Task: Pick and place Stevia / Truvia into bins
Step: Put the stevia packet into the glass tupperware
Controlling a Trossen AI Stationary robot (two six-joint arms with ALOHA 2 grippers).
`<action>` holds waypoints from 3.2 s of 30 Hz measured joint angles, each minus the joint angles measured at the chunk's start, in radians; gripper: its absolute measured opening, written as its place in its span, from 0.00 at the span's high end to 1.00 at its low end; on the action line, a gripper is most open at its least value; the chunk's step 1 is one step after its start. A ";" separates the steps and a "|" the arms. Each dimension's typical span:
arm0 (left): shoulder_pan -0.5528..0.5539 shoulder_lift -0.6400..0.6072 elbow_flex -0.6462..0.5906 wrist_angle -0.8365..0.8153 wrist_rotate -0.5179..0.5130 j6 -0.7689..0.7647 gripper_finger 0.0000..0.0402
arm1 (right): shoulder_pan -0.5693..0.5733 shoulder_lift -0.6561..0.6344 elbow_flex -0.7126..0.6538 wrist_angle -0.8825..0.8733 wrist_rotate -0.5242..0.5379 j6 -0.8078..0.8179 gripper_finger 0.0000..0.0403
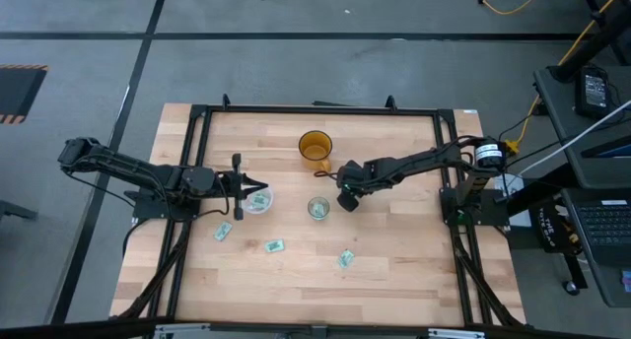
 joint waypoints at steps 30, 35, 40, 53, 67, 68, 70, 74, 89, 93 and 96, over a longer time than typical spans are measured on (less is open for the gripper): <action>0.000 0.000 0.000 -0.002 -0.001 -0.001 0.99 | 0.132 -0.438 -0.007 -0.005 -0.009 -0.243 1.00; 0.000 0.000 0.000 -0.003 0.000 -0.002 0.99 | 0.208 -0.424 -0.008 0.058 -0.006 -0.344 1.00; 0.000 0.000 0.000 -0.002 0.000 -0.002 0.99 | 0.263 -0.403 -0.008 0.131 0.023 -0.416 1.00; 0.000 0.000 0.000 -0.003 0.000 0.000 0.99 | 0.282 -0.397 -0.008 0.161 0.054 -0.416 1.00; 0.000 0.000 0.000 -0.003 0.001 0.000 0.99 | 0.282 -0.357 0.010 0.205 0.035 -0.342 1.00; 0.000 0.000 0.000 -0.003 0.001 0.000 0.99 | 0.281 -0.340 0.023 0.206 0.025 -0.341 1.00; 0.000 0.000 0.000 -0.003 0.001 0.000 0.99 | 0.281 -0.300 0.059 0.192 -0.001 -0.347 1.00; 0.000 0.000 0.000 -0.003 0.001 0.000 0.99 | 0.281 -0.199 0.176 0.091 -0.043 -0.392 1.00; 0.000 0.000 0.000 -0.003 0.001 -0.001 0.99 | 0.282 0.127 0.657 -0.402 -0.198 -0.383 1.00; 0.000 0.000 0.000 -0.003 0.001 -0.001 0.99 | 0.279 0.163 0.715 -0.450 -0.197 -0.366 1.00; 0.000 0.000 0.000 -0.003 0.001 -0.002 0.99 | 0.271 0.173 0.720 -0.448 -0.197 -0.372 1.00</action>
